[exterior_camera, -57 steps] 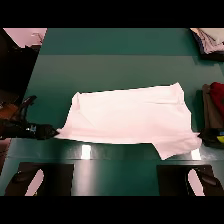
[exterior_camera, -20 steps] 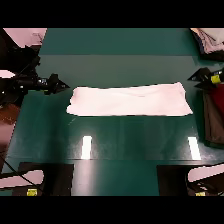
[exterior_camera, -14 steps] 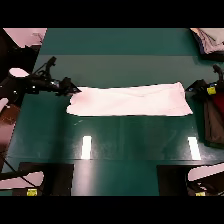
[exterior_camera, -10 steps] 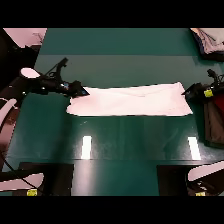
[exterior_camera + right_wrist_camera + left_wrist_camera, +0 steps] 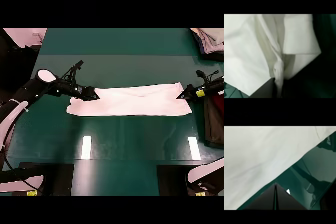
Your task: Fold the shirts.
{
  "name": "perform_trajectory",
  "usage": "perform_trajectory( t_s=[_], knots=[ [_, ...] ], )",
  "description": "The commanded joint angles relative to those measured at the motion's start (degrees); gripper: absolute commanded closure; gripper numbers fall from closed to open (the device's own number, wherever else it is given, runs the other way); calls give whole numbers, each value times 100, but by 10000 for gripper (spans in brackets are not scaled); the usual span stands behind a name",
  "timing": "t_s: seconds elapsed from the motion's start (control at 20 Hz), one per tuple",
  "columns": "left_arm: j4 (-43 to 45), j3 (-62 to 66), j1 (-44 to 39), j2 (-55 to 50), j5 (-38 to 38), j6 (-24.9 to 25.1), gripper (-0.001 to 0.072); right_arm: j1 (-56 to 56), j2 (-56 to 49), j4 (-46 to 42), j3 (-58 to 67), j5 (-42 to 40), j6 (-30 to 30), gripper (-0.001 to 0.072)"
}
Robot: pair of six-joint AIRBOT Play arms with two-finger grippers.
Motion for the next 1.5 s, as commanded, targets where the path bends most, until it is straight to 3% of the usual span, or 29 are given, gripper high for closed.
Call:
perform_trajectory(
  t_s=[0.0,0.2,0.45,0.7,1.05,1.45],
  knots=[
    [160,380,-328,-278,485,-136,683,151,39,59,9,52,-9,697],
    [330,1480,-643,-1189,479,-409,683,262,592,420,11,66,0,699],
    [365,2959,-1137,-2632,374,-743,683,719,1665,1484,22,57,168,701],
    [450,3827,-1416,-3648,98,-1228,683,1609,1869,1593,1088,284,560,701],
    [667,3884,-1392,-3724,-20,-1314,682,2640,1856,1429,2269,164,726,701],
    [903,4033,-1163,-3289,-470,-1287,683,3259,1851,1187,2426,-247,647,701]
  ],
)
